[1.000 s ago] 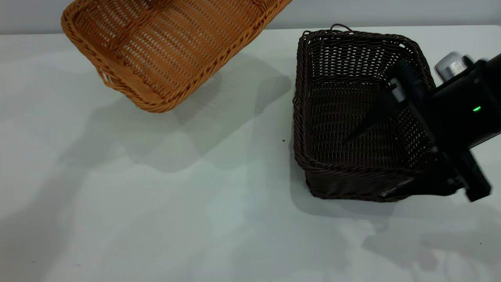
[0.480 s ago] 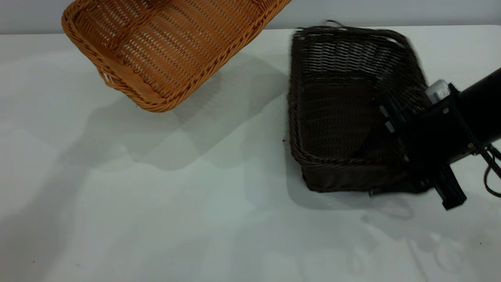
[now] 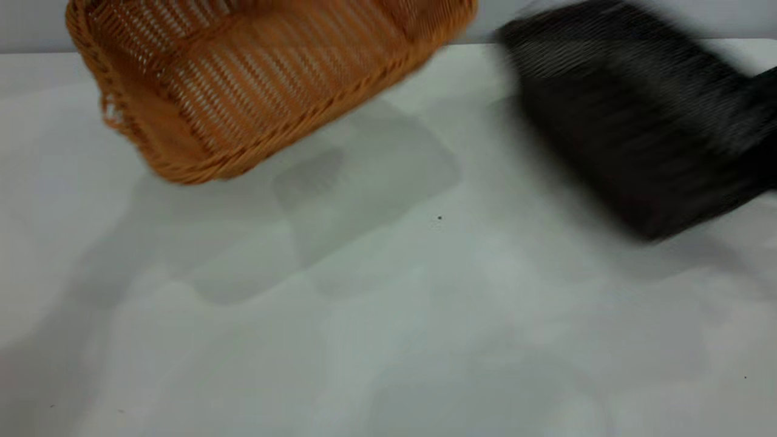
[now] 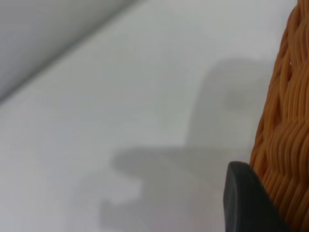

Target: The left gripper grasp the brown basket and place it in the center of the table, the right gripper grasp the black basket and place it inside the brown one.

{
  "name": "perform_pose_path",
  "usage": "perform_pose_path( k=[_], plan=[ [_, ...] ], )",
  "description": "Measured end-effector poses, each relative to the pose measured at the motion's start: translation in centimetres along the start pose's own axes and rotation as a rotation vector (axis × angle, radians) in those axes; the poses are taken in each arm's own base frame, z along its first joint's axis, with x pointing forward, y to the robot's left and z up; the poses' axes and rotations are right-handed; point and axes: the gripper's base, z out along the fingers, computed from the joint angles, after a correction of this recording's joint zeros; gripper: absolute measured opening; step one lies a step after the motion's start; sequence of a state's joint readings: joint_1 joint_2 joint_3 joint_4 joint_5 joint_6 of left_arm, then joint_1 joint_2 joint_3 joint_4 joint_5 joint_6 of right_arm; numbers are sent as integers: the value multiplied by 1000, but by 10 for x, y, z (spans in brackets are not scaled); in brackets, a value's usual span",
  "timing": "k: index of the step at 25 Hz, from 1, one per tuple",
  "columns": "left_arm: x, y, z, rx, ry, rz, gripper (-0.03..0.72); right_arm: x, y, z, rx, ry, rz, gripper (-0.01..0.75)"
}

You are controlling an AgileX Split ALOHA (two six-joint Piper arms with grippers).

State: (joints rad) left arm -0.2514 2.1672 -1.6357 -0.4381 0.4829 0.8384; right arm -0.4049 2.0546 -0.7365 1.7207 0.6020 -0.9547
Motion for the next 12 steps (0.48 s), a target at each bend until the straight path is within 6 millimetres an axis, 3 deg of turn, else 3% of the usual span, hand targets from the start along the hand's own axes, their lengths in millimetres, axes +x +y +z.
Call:
perform_pose_path(
  k=[4, 8, 12],
  plan=[
    [-4, -32, 5, 118, 62, 237, 198, -39, -3, -40, -148, -41, -7, 80],
    [-13, -77, 21, 208, 73, 477, 198, -42, -7, -57, -180, 25, -120, 80],
    [-9, -123, 59, 267, 89, 566, 198, -38, -7, -61, -163, 74, -203, 80]
  ],
)
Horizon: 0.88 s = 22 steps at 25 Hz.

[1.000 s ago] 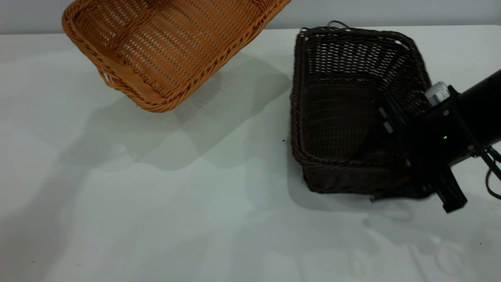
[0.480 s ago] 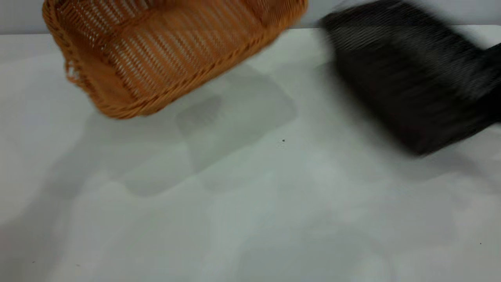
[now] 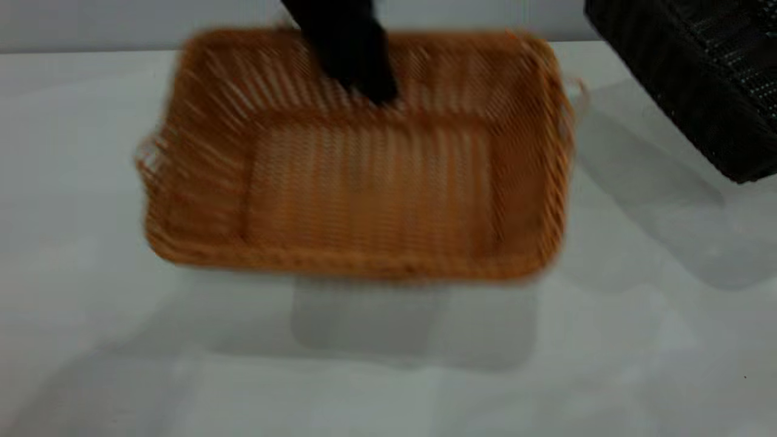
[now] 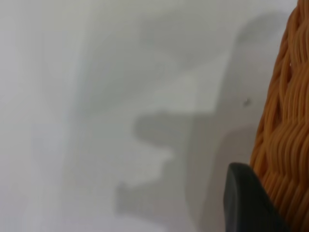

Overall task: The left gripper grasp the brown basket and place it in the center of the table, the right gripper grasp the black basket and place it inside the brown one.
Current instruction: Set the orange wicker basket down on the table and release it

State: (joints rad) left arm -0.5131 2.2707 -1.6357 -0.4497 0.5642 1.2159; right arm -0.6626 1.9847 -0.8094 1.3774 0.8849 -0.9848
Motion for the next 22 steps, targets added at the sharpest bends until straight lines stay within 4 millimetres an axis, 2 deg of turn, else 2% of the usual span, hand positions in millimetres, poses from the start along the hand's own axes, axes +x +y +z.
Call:
perform_pose_path(
  k=[3, 7, 9, 15, 18, 20, 22],
  plan=[
    [-6, -13, 24, 17, 9, 26, 201, 2, 4, -3, -12, 16, -24, 80],
    [-7, -21, 34, 43, 20, 9, 225, 2, 15, -11, -30, 0, -60, 80],
    [-7, -22, 37, 43, 21, -9, 268, 3, 22, -16, -35, -2, -87, 80],
    [-7, -17, 38, 2, 4, -108, 480, 13, 41, -19, -20, 44, -170, 80],
    [-11, -11, 28, -37, -22, -168, 545, 24, 54, -10, -9, 100, -217, 80],
    [-13, -3, 11, -70, -50, -234, 561, 33, 63, -1, -3, 151, -248, 80],
    [-12, 11, -17, -117, -89, -309, 566, 43, 71, 9, -2, 196, -265, 80]
  ],
)
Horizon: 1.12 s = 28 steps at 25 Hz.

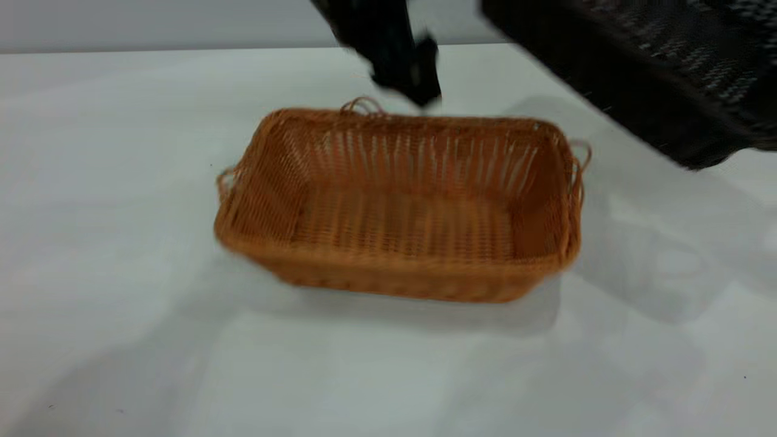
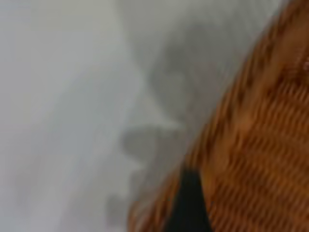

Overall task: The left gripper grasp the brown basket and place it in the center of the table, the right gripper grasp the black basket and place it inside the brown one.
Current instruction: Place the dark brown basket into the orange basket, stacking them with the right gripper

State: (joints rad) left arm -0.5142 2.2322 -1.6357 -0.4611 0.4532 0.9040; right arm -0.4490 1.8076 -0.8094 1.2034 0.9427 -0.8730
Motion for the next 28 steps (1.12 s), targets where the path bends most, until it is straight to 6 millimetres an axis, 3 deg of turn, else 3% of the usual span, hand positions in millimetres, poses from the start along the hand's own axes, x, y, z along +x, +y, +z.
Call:
perform_pose_path(
  k=[5, 9, 13, 17, 23, 28],
  plan=[
    [7, 55, -69, -136, -92, -196, 569, 15, 25, 28, 4, 102, -74, 80],
    [22, 86, -105, -213, -129, -296, 569, 25, 50, 52, 38, 173, -172, 80],
    [33, 98, -111, -227, -122, -347, 569, 32, 79, 77, 84, 248, -269, 80],
    [35, 98, -111, -210, -106, -352, 569, 37, 95, 104, 132, 326, -316, 80],
    [36, 97, -111, -197, -95, -353, 569, 40, 96, 147, 155, 399, -324, 80],
    [36, 96, -111, -193, -92, -354, 570, 35, 86, 158, 199, 408, -355, 84]
  ],
)
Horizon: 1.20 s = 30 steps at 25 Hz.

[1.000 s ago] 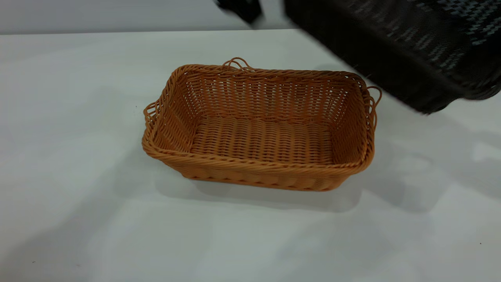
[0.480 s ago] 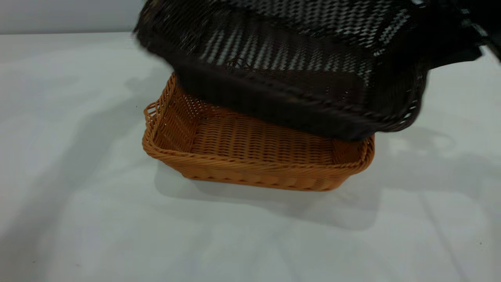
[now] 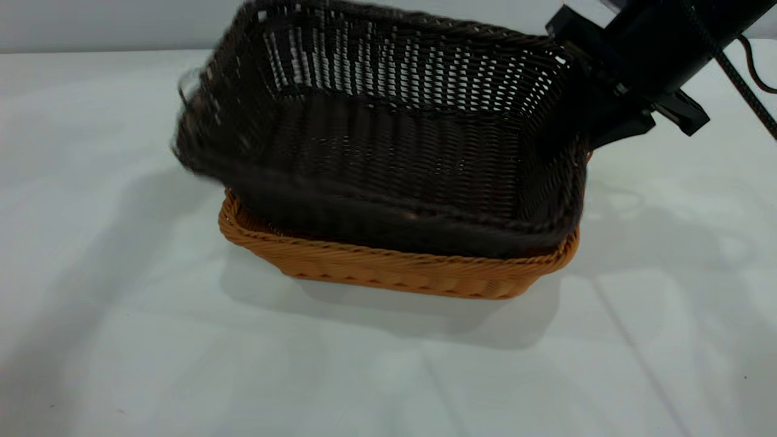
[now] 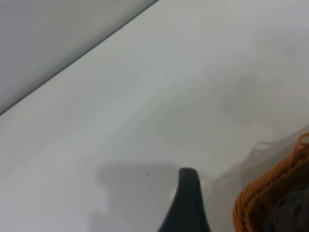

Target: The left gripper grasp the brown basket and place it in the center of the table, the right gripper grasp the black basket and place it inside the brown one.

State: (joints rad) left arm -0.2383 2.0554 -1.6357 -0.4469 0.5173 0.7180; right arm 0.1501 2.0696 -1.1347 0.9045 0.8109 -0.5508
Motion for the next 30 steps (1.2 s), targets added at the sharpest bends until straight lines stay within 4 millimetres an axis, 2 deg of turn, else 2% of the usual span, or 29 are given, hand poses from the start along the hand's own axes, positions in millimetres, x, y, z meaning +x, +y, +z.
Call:
perform_pose_path(
  k=[3, 7, 14, 17, 19, 21, 24, 27, 30],
  plan=[
    [0, 0, 0, 1, 1, -1, 570, 0, -3, 0, 33, 7, -24, 108],
    [0, 0, 0, 2, 2, -1, 570, 0, -3, 0, 39, 8, -34, 190],
    [0, 0, -1, 1, 5, 5, 570, -1, -3, -2, 29, 7, -26, 498],
    [-6, 0, -17, -27, -7, 46, 570, -4, -7, -14, 27, -19, -23, 599],
    [-15, -2, -41, -63, -36, 87, 570, -8, -8, -34, 28, -71, -34, 620],
    [-24, -5, -71, -93, -73, 96, 570, -12, -4, -65, 25, -156, -54, 622],
    [-34, -15, -126, -135, -120, 80, 570, -9, 15, -126, 31, -323, -132, 610],
    [-34, -28, -190, -199, -148, 53, 570, 10, 41, -181, 42, -454, -251, 593],
    [-25, -43, -251, -261, -175, -28, 570, 40, 70, -218, 26, -497, -359, 590]
  ],
)
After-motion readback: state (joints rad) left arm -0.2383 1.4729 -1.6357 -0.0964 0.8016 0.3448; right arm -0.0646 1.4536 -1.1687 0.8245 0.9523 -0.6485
